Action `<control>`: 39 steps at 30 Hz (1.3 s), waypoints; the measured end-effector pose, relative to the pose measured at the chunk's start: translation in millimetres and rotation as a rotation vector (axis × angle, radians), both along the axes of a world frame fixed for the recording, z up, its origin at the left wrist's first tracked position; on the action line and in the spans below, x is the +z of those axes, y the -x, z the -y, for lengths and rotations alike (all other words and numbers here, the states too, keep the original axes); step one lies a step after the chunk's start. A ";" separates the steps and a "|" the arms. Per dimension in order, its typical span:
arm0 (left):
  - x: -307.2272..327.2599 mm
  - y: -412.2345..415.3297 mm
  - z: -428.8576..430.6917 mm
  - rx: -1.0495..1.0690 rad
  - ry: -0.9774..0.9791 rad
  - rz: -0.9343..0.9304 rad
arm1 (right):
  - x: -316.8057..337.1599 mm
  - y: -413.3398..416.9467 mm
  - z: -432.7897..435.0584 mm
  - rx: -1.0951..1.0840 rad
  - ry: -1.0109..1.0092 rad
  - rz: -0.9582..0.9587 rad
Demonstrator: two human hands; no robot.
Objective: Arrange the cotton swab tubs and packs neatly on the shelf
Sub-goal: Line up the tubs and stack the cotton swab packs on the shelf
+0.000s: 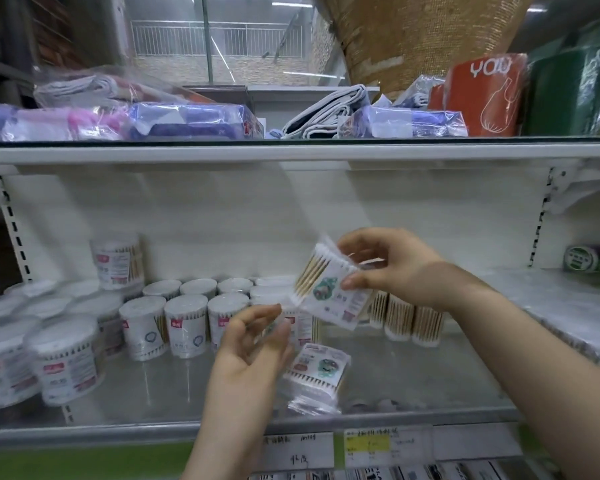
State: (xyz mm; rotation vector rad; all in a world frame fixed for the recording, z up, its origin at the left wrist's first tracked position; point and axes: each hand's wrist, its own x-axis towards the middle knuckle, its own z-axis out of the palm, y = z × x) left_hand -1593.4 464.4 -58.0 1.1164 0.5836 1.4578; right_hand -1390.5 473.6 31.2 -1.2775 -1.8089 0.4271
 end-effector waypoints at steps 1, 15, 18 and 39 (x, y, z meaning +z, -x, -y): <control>0.9 3.3 -1.7 0.020 0.017 0.021 | -1.6 -4.0 -4.9 -0.017 -0.017 -0.033; -2.8 15.0 -7.5 0.046 0.074 -0.042 | -16.8 -34.9 -23.4 -0.131 -0.036 -0.241; -2.5 12.6 -8.9 0.032 0.078 -0.046 | -18.1 -38.1 -25.9 -0.219 -0.030 -0.070; 33.2 2.0 -38.1 -0.046 0.023 -0.891 | -45.7 -10.8 -52.0 -0.379 0.033 0.556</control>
